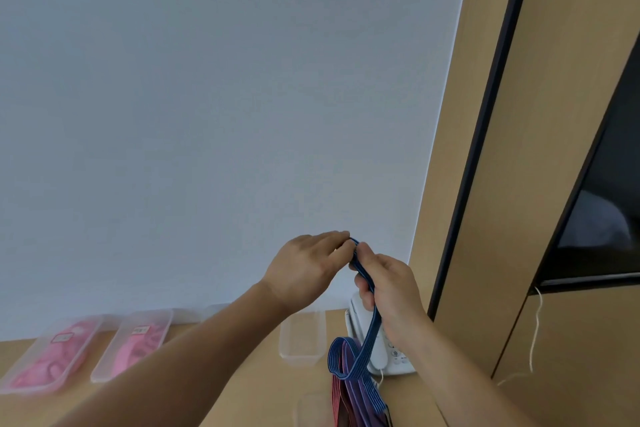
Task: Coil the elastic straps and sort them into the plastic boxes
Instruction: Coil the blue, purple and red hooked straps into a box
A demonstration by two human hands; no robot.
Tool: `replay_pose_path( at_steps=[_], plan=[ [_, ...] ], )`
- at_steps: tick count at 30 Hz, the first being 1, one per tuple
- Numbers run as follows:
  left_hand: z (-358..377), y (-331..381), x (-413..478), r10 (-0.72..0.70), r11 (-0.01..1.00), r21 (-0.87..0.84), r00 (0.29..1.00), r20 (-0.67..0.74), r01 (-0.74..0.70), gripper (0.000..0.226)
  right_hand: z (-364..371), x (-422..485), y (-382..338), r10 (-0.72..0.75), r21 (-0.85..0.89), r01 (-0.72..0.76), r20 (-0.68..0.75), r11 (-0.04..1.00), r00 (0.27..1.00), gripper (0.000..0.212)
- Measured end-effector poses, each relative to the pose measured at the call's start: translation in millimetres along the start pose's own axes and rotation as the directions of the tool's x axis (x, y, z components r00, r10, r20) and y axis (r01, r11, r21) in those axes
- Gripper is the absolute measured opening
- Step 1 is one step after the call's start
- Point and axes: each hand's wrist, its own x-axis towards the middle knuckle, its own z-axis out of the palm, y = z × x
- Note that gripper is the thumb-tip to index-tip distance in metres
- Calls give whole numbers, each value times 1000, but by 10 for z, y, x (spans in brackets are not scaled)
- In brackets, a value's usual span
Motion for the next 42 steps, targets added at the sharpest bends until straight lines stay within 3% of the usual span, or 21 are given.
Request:
replay_pose_path(
  at_steps=[3,5,6,7,9,10,12,15,18,21,25,30,33,35,39,42],
  plan=[
    [19,1,-37,3,998,-67,1000,-19,-4,24,-11,4,20,14,61,-12,-24,998,1000,43],
    [27,43,-61,-261,916,-309,965,28,257,31,-38,16,22,-2,82,5,-39,997,999,42],
    [19,61,-60,-442,772,-443,886,139,455,37,-53,23,21,-28,65,31,-40,997,999,41],
    [-3,76,-41,-574,541,-549,757,311,636,42,-65,24,22,-62,38,63,-32,997,998,38],
    [-47,59,48,-586,-21,-631,502,636,776,40,-62,18,30,-113,-18,113,-9,993,994,31],
    [-63,39,92,-524,-195,-617,451,722,762,40,-48,17,38,-123,-41,123,-5,992,992,28],
    [-94,17,138,-445,-260,-630,488,751,732,43,-15,15,62,-131,-82,130,-7,988,991,26],
    [-77,5,112,-429,-209,-684,563,706,699,26,3,21,81,-122,-107,119,-21,987,992,28],
    [-68,-25,101,-449,-195,-698,570,688,689,20,-4,34,96,-100,-169,93,-34,981,994,37],
    [-60,-10,117,-511,-97,-706,573,640,702,20,-12,41,111,-67,-187,58,-45,981,997,43],
    [-32,-17,116,-604,151,-681,612,510,716,27,-27,36,109,-39,-191,35,-15,981,999,43],
    [6,29,41,-540,592,-527,786,302,610,28,-44,27,69,-15,-135,15,-3,991,1000,49],
    [33,15,-22,-389,823,-376,905,173,425,26,-31,17,16,-15,-92,14,-17,996,1000,52],
    [33,23,-36,-255,917,-301,964,68,264,27,-21,11,-24,-6,-36,5,-25,999,1000,56],
    [116,-10,-52,-39,984,-174,997,-66,27,40,-18,12,-64,55,33,-54,-42,998,998,55],
    [171,-52,-61,44,992,-112,993,-111,-56,42,-18,14,-57,74,34,-72,-52,997,996,51]
  ],
)
